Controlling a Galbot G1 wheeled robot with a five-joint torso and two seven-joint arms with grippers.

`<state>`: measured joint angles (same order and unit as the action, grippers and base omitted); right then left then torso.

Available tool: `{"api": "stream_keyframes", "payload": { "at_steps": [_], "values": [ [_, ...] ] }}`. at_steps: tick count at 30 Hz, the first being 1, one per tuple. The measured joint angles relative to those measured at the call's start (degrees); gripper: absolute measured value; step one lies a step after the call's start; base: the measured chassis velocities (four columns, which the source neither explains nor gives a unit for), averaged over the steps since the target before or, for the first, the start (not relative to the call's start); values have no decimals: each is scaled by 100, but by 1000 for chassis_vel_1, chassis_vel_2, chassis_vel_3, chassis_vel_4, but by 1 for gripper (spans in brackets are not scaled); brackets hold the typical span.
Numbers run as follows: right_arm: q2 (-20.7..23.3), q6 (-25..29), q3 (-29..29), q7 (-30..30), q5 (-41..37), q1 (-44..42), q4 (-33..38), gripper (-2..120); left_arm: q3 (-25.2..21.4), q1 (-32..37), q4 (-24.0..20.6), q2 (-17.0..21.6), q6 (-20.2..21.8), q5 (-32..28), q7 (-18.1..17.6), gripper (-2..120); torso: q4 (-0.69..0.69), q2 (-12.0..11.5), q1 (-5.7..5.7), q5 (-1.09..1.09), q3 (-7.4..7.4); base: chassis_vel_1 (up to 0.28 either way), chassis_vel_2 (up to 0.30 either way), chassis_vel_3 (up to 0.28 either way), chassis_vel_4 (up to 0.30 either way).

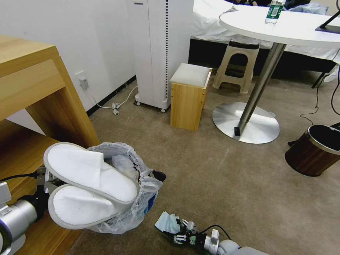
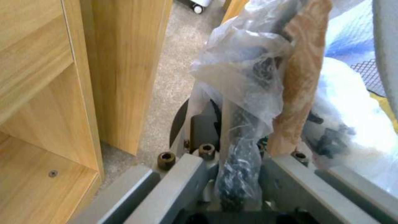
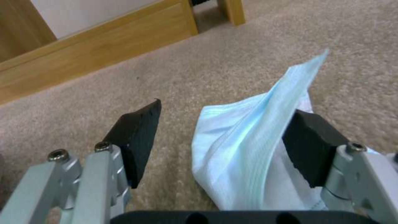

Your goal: Pick up the trash bin and place the garbage on the floor into it.

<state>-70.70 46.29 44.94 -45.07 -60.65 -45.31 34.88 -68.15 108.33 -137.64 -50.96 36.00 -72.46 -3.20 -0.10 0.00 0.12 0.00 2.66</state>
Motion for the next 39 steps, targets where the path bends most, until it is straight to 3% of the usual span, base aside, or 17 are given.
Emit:
{"api": "stream_keyframes", "payload": {
  "at_steps": [19,31,39],
  "values": [
    [162,0,-21,164,110,-32,137,0,9,-10,-38,-5,-14,-32,-24,0,0,0,0,0,0,0,0,0,0],
    [380,1,-108,213,114,-87,321,0,100,-2,41,-35,-16,60,-5,0,0,0,0,1,0,0,0,0,0],
    [1106,8,-275,442,65,-105,1098,0,336,-47,182,-69,-16,225,21,0,-1,0,0,0,0,0,0,0,0]
  ]
}}
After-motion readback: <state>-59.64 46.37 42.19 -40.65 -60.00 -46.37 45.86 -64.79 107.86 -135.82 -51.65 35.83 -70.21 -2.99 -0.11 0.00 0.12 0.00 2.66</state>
